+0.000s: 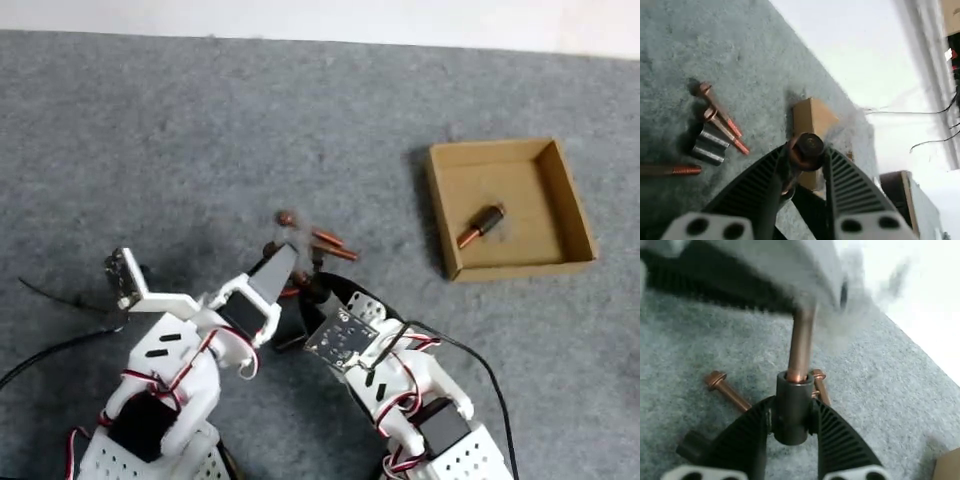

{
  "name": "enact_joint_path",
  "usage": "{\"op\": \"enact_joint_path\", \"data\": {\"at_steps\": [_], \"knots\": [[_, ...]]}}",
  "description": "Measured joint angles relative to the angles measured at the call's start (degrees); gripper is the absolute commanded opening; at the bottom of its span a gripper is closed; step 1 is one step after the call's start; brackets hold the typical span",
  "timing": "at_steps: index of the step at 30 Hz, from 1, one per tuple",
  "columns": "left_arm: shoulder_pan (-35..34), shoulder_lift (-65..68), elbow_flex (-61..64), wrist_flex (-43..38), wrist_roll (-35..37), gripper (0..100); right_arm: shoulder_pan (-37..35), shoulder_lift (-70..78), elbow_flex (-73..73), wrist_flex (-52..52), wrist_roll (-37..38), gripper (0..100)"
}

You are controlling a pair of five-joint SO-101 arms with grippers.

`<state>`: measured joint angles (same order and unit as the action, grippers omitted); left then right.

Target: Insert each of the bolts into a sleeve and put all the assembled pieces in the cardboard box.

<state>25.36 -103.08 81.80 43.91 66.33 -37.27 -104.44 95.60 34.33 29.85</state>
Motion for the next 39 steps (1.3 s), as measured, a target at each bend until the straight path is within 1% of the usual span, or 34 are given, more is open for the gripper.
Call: {"op": "enact_joint_path", "data": {"at_steps": [11, 24, 28, 33, 34, 36, 39], "knots": [[0.44, -0.53, 1.67, 0.0, -3.25, 1, 0.0, 0.0, 0.0, 0.0, 0.0, 0.5], [0.53, -0.62, 1.93, -0.09, -3.52, 1, 0.26, 0.0, 0.09, 0.0, 0.0, 0.5], [0.53, -0.62, 2.2, -0.09, -5.8, 1, 0.26, 0.0, 0.09, 0.0, 0.0, 0.5], [0.62, -0.7, 3.78, -0.09, -6.15, 1, 0.26, 0.0, 0.09, 0.0, 0.0, 0.5], [0.79, -0.62, 3.78, -0.09, -6.15, 2, 0.26, 0.0, 0.09, 0.0, 0.0, 0.5], [0.97, -0.62, 3.78, -0.09, -6.15, 8, 0.26, 0.0, 0.09, 0.0, 0.0, 0.5], [1.14, -0.7, 4.22, -0.09, -6.15, 24, 0.26, 0.0, 0.09, 0.0, 0.0, 0.5]]}}
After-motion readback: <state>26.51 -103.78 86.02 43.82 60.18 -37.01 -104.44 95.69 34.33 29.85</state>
